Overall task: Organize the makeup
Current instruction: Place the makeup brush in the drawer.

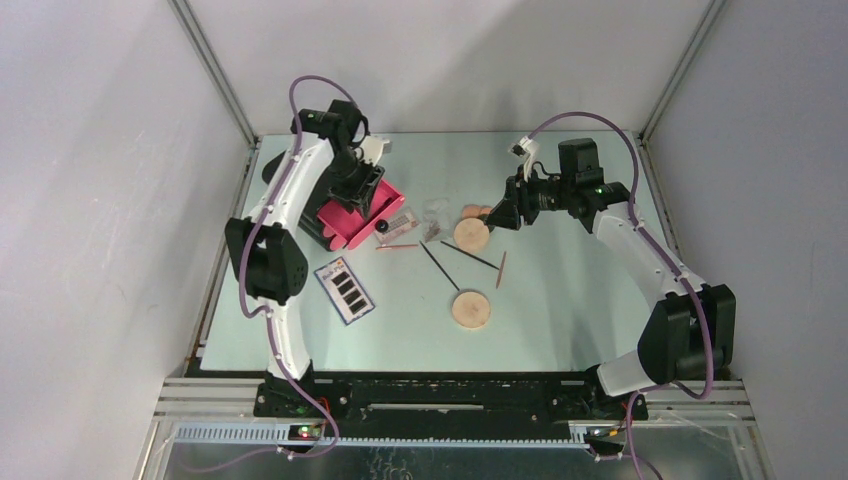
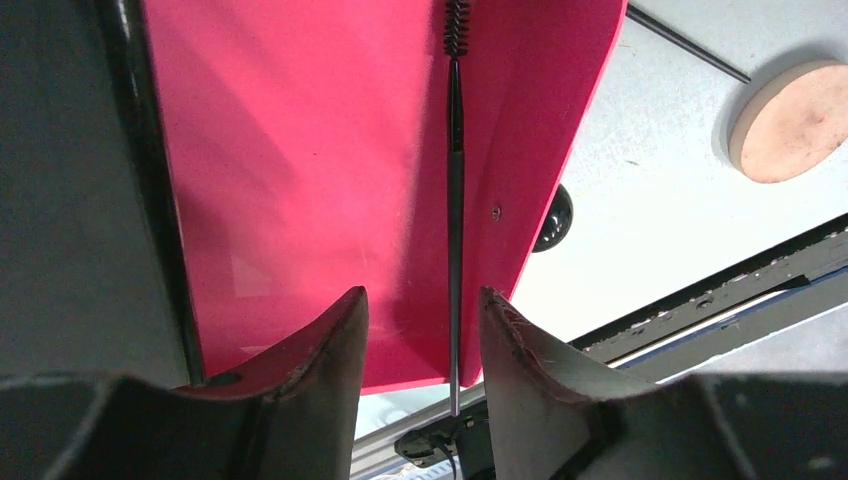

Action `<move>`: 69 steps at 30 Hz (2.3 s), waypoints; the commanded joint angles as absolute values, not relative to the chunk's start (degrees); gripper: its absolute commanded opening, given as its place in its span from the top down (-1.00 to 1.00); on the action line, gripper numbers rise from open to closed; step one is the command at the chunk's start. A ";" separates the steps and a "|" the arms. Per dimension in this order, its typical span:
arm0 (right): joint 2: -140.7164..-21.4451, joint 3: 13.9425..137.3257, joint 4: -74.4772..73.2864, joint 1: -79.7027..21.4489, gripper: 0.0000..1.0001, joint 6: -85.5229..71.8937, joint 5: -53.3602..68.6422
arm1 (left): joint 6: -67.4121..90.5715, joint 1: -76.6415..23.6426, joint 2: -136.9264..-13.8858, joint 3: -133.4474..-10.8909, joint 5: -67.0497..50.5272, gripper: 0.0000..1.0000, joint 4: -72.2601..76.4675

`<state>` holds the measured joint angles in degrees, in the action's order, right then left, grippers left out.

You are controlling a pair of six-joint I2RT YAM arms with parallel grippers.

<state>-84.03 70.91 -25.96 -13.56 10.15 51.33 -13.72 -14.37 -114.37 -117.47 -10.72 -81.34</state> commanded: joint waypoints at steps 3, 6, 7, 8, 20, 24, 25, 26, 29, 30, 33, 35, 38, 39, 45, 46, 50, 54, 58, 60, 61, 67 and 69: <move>-84.27 70.89 -25.87 -13.27 -0.02 11.03 51.68 | -16.01 -14.85 -115.43 -117.28 -11.33 -0.01 -81.13; -84.44 70.87 -25.93 -13.27 -0.02 11.01 51.59 | -16.32 -15.15 -115.76 -117.02 -11.02 -0.01 -81.15; -84.53 70.85 -25.88 -13.27 -0.02 11.00 51.58 | -16.38 -15.26 -115.87 -116.87 -10.87 -0.01 -81.13; -84.55 70.93 -25.89 -13.27 -0.02 11.00 51.59 | -16.51 -15.37 -115.91 -116.77 -10.55 -0.02 -80.93; -85.10 70.94 -25.84 -13.27 -0.01 11.34 51.59 | -16.63 -17.28 -113.96 -111.07 -4.80 -0.01 -76.33; -85.17 70.94 -25.80 -13.27 -0.02 11.28 51.59 | -16.37 -17.51 -113.07 -109.92 -2.60 0.12 -74.95; -85.17 70.93 -25.83 -13.27 -0.02 11.28 51.59 | -16.28 -17.57 -112.88 -109.89 -2.63 0.16 -74.83; -85.09 70.92 -25.84 -13.27 -0.02 11.28 51.59 | -16.20 -17.60 -112.58 -109.93 -2.64 0.23 -74.72; -85.11 70.88 -25.84 -13.27 -0.02 11.25 51.59 | -15.87 -17.49 -111.93 -109.96 -2.44 0.39 -74.34; -85.08 70.90 -25.84 -13.27 -0.02 11.25 51.59 | -15.68 -17.51 -111.67 -109.91 -2.36 0.44 -74.25; -85.00 70.90 -25.84 -13.27 -0.02 11.31 51.59 | -15.04 -17.49 -110.92 -109.88 -2.36 0.58 -73.82; -84.99 70.96 -25.84 -13.27 -0.02 11.34 51.59 | -14.58 -17.47 -110.36 -109.69 -2.85 0.68 -73.64; -84.99 70.92 -25.80 -13.27 -0.02 11.34 51.51 | -13.78 -17.45 -109.63 -109.24 -3.62 0.78 -73.33; -84.99 70.90 -25.81 -13.27 -0.02 11.34 51.50 | -13.40 -17.38 -109.34 -108.94 -3.75 0.81 -73.22; -84.91 70.97 -25.71 -13.36 -0.02 11.34 50.95 | -11.41 -16.52 -107.41 -106.80 -6.22 0.98 -72.69; -84.83 71.00 -25.60 -13.36 -0.02 11.33 50.75 | -10.85 -16.34 -106.95 -106.26 -6.87 0.99 -72.47; -84.43 70.90 -25.49 -13.36 -0.02 11.55 49.75 | -7.39 -14.59 -104.25 -102.67 -11.96 0.99 -69.79; -84.14 70.98 -24.89 -13.44 -0.02 11.26 48.44 | -3.06 -13.16 -100.92 -96.89 -15.04 0.87 -64.21; -83.85 70.94 -24.68 -13.86 -0.02 11.46 47.18 | 1.61 -12.01 -100.30 -93.76 -16.96 0.86 -60.00; -83.76 70.95 -24.71 -13.97 -0.02 11.66 46.79 | 2.84 -11.22 -100.80 -93.76 -18.90 0.89 -59.30; -83.76 70.93 -24.78 -14.02 -0.02 11.73 46.58 | 3.46 -10.91 -101.07 -93.96 -19.50 0.91 -59.29; -84.26 70.98 -25.00 -14.07 -0.02 12.20 46.58 | 5.84 -9.70 -100.31 -93.98 -20.14 0.99 -56.88; -84.45 70.95 -25.12 -14.07 -0.02 12.22 46.82 | 6.99 -9.50 -99.41 -93.73 -19.72 0.99 -55.60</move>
